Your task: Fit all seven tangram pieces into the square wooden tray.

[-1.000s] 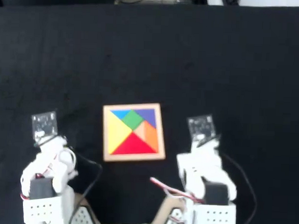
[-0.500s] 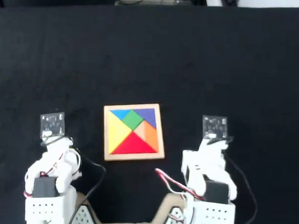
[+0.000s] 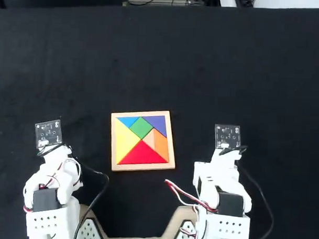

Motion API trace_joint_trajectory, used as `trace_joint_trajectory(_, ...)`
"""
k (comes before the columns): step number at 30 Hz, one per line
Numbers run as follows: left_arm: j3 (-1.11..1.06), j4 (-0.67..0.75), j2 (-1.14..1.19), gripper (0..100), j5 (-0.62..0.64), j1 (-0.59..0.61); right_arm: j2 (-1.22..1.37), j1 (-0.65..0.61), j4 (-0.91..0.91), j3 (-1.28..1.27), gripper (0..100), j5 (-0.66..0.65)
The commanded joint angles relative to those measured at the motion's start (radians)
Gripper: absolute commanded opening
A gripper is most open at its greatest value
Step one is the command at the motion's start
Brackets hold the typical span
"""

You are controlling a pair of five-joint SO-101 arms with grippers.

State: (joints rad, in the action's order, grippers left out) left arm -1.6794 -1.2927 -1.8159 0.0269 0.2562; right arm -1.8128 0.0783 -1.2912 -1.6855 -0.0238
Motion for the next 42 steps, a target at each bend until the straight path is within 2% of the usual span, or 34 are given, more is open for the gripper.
trace_joint_trajectory(1,-0.019,0.018,-0.002,3,-0.014,-0.005,-0.056,0.011,-0.002,-0.001,1.1,0.005)
trace_joint_trajectory(15,-0.019,0.018,-0.002,3,-0.014,-0.005,-0.058,0.014,-0.002,0.001,1.1,0.0)
trace_joint_trajectory(20,-0.019,0.018,-0.002,3,-0.014,-0.005,-0.058,0.017,-0.002,0.001,1.1,-0.137)
trace_joint_trajectory(42,-0.019,0.018,-0.002,3,-0.014,-0.005,-0.061,0.015,-0.003,0.001,1.1,-0.135)
